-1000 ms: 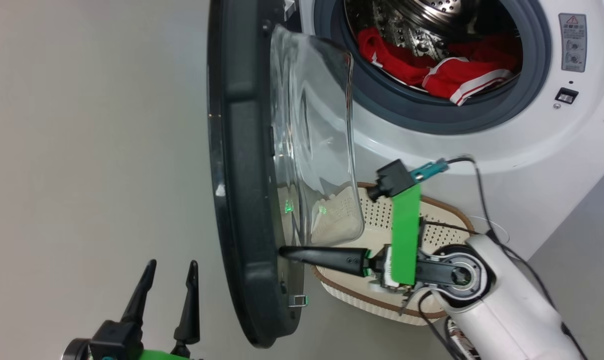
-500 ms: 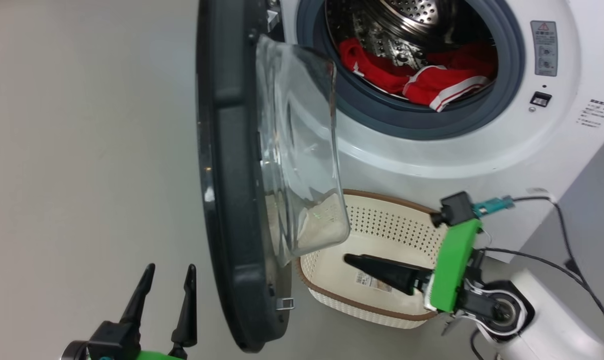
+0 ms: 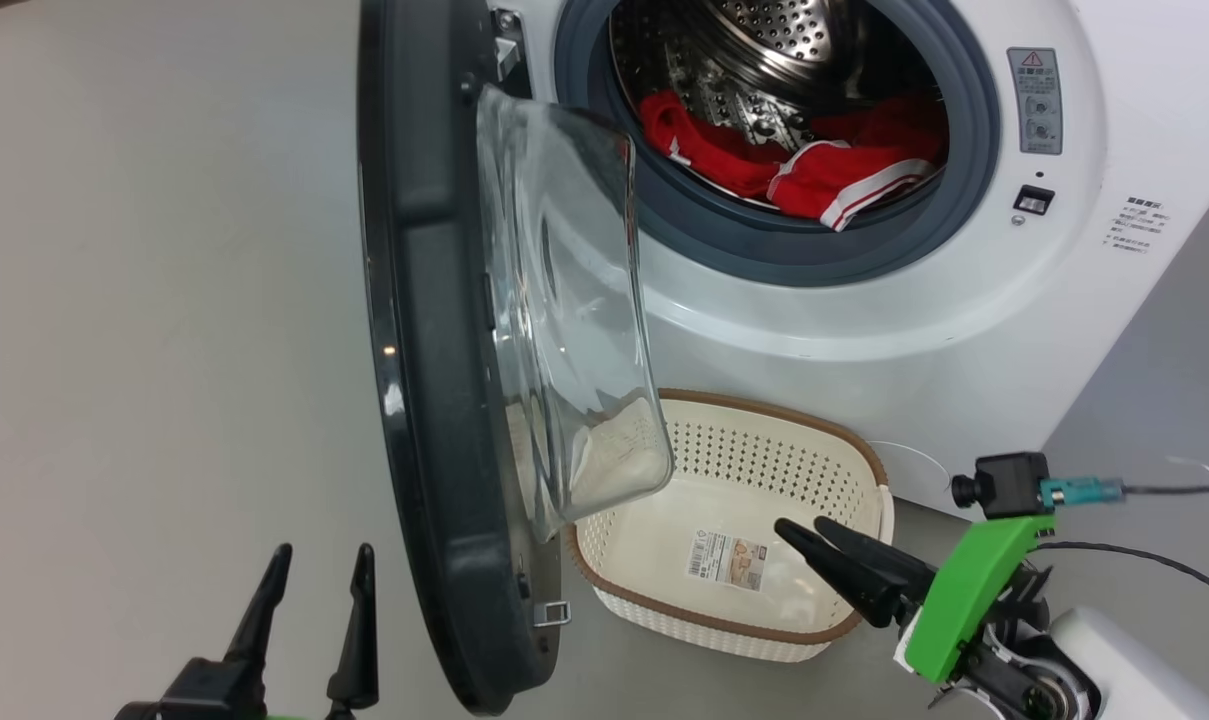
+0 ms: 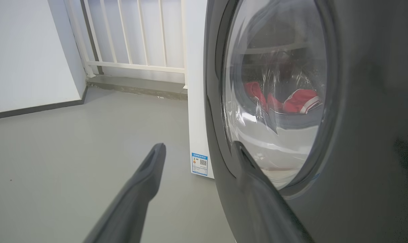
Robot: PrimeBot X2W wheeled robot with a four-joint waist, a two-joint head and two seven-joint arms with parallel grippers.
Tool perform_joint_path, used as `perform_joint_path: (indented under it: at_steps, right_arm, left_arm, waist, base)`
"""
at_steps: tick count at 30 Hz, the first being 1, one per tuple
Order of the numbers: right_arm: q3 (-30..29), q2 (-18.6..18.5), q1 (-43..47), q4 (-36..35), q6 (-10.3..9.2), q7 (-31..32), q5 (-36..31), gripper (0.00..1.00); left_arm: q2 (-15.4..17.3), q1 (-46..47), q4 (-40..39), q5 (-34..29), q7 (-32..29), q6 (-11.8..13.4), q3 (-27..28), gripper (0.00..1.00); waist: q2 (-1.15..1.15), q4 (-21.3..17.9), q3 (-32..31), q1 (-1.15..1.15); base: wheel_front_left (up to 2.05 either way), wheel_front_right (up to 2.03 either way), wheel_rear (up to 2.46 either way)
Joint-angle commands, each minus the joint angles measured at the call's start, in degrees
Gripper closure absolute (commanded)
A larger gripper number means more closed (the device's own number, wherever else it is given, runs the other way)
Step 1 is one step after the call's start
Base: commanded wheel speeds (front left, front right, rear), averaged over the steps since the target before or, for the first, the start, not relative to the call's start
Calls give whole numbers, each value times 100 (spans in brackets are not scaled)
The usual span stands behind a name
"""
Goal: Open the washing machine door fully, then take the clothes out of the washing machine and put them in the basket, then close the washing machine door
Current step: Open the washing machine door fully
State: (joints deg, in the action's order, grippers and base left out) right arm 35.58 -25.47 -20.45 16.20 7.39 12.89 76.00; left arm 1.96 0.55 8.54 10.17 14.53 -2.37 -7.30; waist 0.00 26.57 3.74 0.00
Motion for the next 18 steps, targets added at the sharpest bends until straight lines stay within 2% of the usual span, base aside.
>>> perform_joint_path:
  at_steps: [1,12,18]
  right_arm:
    - [136,-104,62,-108,10,-238,-135,0]
    - [1192,-485,-60,322,10,-2407,-702,0]
    - [1410,-519,-173,556,10,-2763,-851,0]
  left_arm:
    - [92,33,-115,-36,47,-56,216,0]
    - [92,-24,-96,-58,47,-88,269,0]
    - [92,-24,-93,-84,47,-87,275,0]
  waist:
    - [0,-29,-25,0]
    - [0,-81,-95,0]
    - [0,-71,-114,0]
  base:
    - [0,0,0]
    - [0,0,0]
    - [0,0,0]
